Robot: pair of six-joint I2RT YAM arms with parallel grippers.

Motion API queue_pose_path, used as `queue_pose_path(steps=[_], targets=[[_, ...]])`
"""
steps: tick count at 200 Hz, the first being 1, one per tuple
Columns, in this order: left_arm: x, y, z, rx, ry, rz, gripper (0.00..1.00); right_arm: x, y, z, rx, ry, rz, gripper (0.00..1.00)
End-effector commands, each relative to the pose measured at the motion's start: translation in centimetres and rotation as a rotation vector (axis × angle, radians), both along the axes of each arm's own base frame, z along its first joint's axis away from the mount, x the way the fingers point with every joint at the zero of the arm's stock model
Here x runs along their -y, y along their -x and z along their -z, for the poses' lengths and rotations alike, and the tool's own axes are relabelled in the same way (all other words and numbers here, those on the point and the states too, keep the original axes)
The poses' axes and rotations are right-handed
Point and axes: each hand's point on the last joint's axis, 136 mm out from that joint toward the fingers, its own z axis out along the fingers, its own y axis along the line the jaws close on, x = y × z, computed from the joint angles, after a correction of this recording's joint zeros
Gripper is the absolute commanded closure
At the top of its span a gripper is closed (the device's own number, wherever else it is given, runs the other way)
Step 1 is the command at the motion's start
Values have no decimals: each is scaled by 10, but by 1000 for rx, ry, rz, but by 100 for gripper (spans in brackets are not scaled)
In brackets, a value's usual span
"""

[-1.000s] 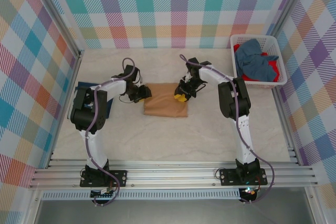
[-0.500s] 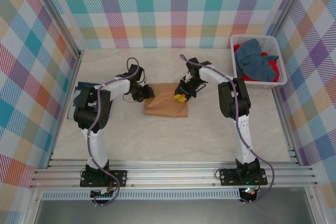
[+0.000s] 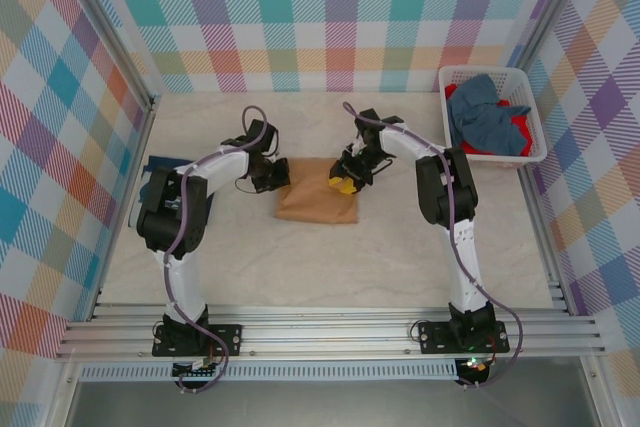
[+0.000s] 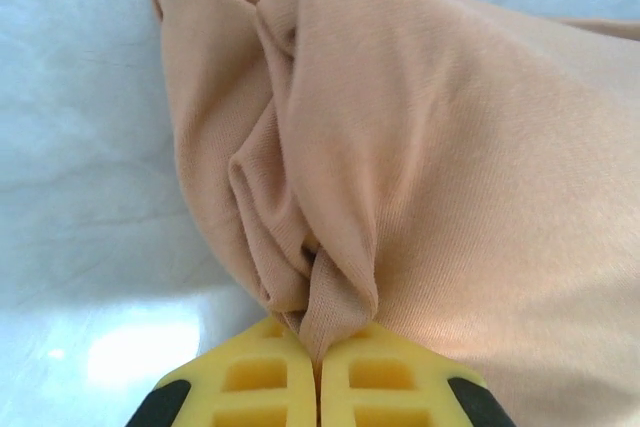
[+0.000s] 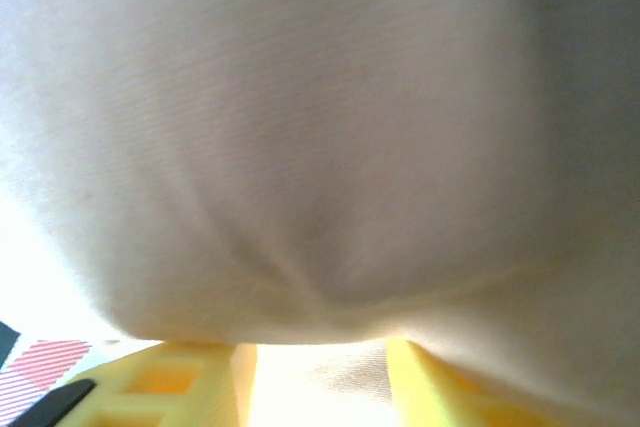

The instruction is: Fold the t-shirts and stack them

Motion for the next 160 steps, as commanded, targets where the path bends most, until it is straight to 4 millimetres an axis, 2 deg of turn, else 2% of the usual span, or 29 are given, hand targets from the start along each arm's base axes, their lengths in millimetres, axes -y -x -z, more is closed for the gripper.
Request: queue_pose_path(steps=[1, 34, 61, 106, 160], targets=[[-12, 14, -32, 26, -49, 37, 100, 7, -4, -20, 79, 15, -4, 56], [-29, 28, -55, 40, -143, 88, 100, 12, -6, -64, 181, 6, 12, 53], [-49, 42, -67, 29, -224, 126, 100, 14, 2, -84, 209, -16, 18, 53], [-82, 59, -94, 63, -370, 154, 100, 19, 21, -83, 196, -36, 11, 53], [-121, 62, -136, 192, -557, 176, 100, 17, 30, -83, 184, -62, -11, 53]])
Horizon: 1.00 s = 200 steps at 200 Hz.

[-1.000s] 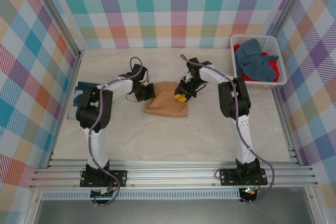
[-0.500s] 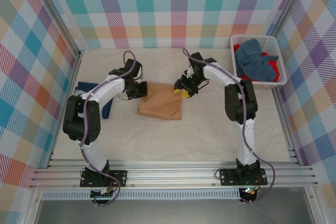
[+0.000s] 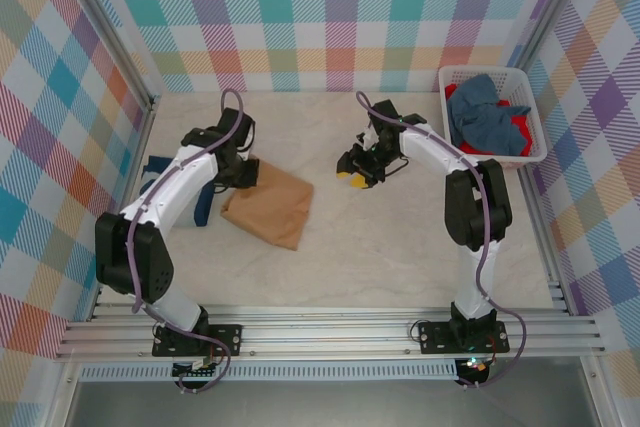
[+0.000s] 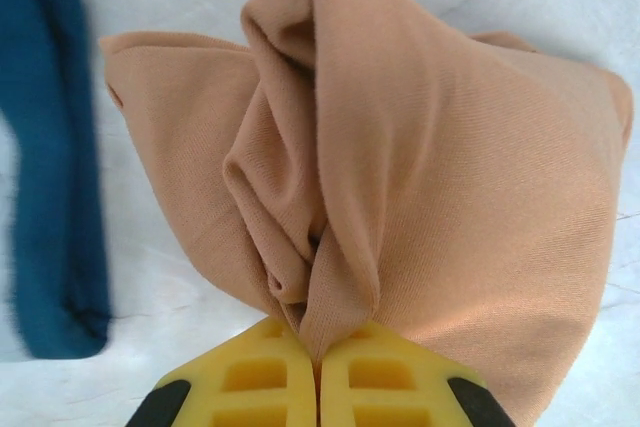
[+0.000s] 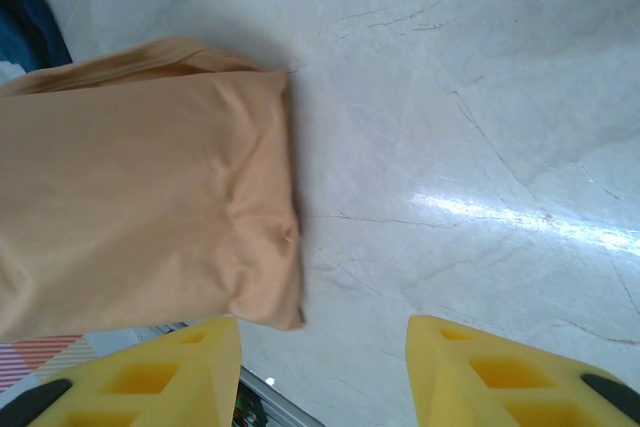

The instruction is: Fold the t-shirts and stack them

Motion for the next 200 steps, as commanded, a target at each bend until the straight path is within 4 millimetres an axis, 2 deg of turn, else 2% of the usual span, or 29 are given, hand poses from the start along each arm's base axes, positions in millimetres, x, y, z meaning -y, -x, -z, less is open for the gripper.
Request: queue_pose_path(steps=[1, 33, 75, 119, 164, 200], targets=[[-29, 1, -33, 88, -124, 29, 100, -3, 3, -10, 17, -42, -25, 54], [-49, -1, -52, 134, -157, 8, 100, -4, 4, -8, 11, -52, -34, 54], [-70, 0, -67, 166, -246, -4, 100, -4, 6, -6, 3, -53, -38, 54], [-90, -4, -89, 227, -238, -48, 100, -4, 8, -6, -1, -50, -43, 54], [-106, -6, -95, 247, -252, -87, 100, -2, 15, -3, -13, -47, -41, 55], [-112, -16, -104, 279, -213, -128, 100, 0, 20, -1, -20, -39, -40, 55]])
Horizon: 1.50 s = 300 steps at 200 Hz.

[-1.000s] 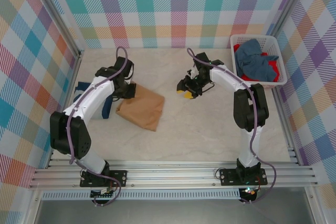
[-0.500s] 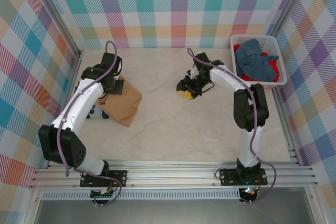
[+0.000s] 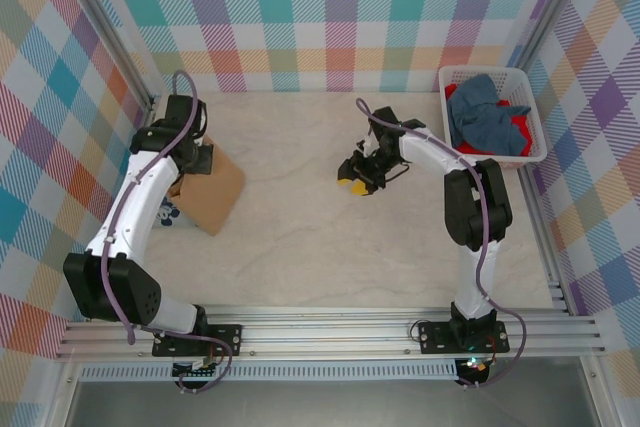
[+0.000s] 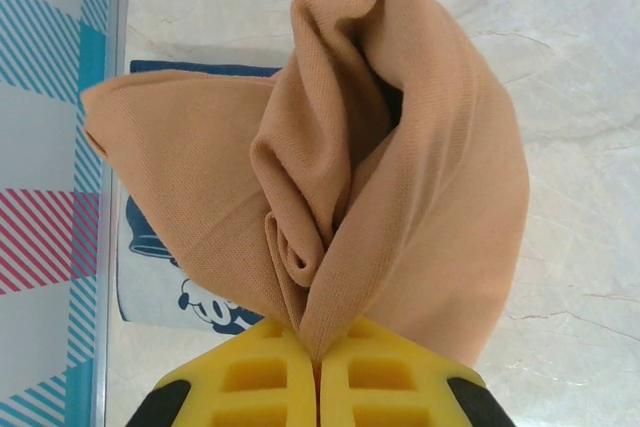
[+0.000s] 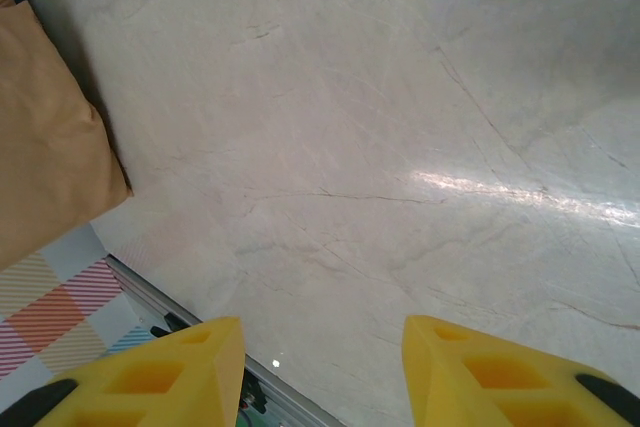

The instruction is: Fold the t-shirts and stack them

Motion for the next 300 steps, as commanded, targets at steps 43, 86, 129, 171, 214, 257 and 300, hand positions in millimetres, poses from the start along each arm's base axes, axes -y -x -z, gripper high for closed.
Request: queue_pose_path(steps=[43, 86, 129, 171, 214, 257, 300], targets=[[-25, -20, -46, 165, 33, -68, 100, -1, 9, -14, 32, -25, -25, 55], [-42, -34, -24, 105, -3, -86, 100, -1, 15, -10, 15, -19, -30, 55], [-77, -41, -10, 77, -95, -151, 100, 2, 20, -10, 7, -11, -31, 55], [-98, -53, 4, 39, -205, -139, 100, 6, 25, -9, -9, 10, -40, 55], [-127, -54, 26, 19, -203, -188, 100, 9, 25, -12, -21, 42, -54, 55], [-147, -52, 55, -41, -250, -220, 100, 8, 20, -14, -28, 56, -64, 55], [-174, -50, 72, -104, -328, -310, 100, 6, 17, -14, -31, 54, -70, 55]])
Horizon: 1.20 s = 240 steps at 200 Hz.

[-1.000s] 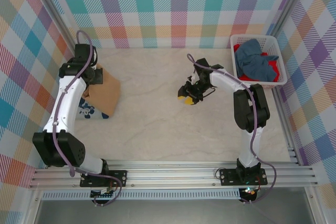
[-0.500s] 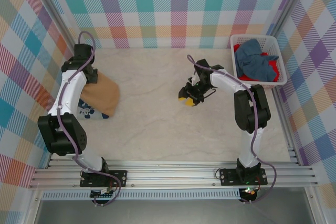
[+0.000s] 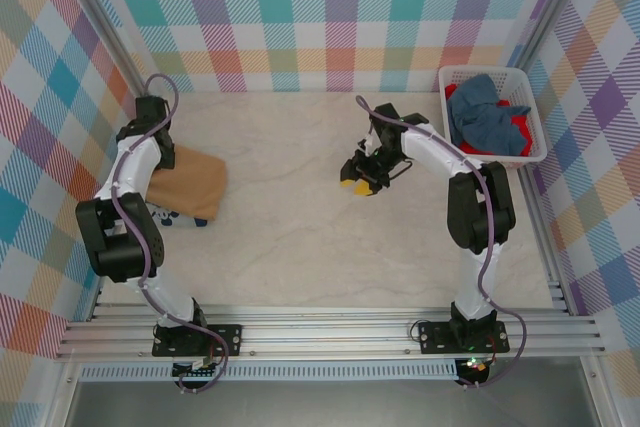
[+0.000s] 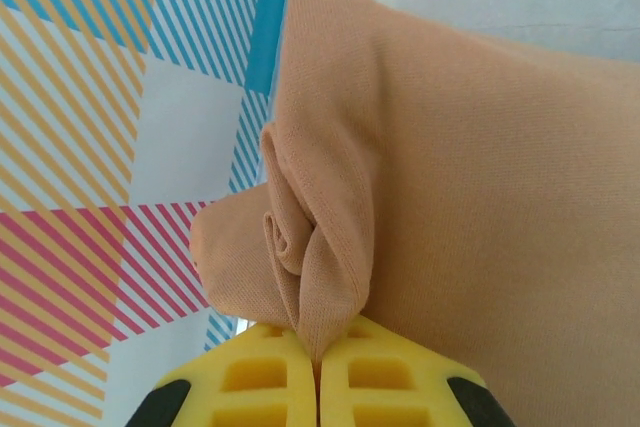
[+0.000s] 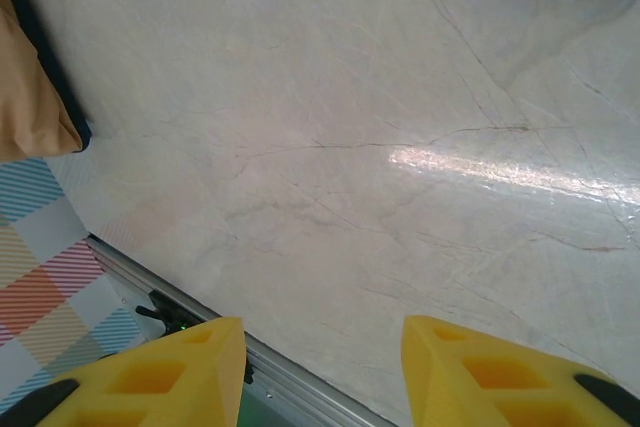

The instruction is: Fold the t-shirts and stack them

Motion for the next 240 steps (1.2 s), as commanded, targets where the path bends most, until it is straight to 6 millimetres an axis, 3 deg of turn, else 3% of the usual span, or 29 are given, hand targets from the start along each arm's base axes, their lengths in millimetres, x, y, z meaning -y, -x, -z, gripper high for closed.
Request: queue_pose_path(steps=[1, 42, 129, 150, 162, 168, 190, 212, 240], targets=[[-30, 3, 0, -8, -81, -88, 100, -2, 4, 5, -22, 12, -29, 55], [-44, 8, 15, -44, -82, -149, 100, -2, 4, 10, -35, 10, -24, 55], [-55, 7, 43, -94, -75, -201, 100, -5, 4, 15, -54, 1, -19, 55], [-66, 8, 30, -62, -113, -270, 81, -5, 6, 14, -54, -4, -20, 55], [-68, 7, 13, -18, -116, -305, 67, -4, 7, 14, -56, -3, -20, 55], [-68, 7, 2, 6, -118, -320, 54, -4, 7, 14, -55, -5, -20, 55], [-67, 10, -33, 98, -104, -357, 43, -5, 8, 13, -55, -10, -18, 55], [-48, 15, -50, 192, 32, -384, 42, -6, 9, 15, -60, -11, -18, 55], [6, 26, -22, 243, 400, -445, 47, -9, 8, 18, -63, -13, -18, 55]])
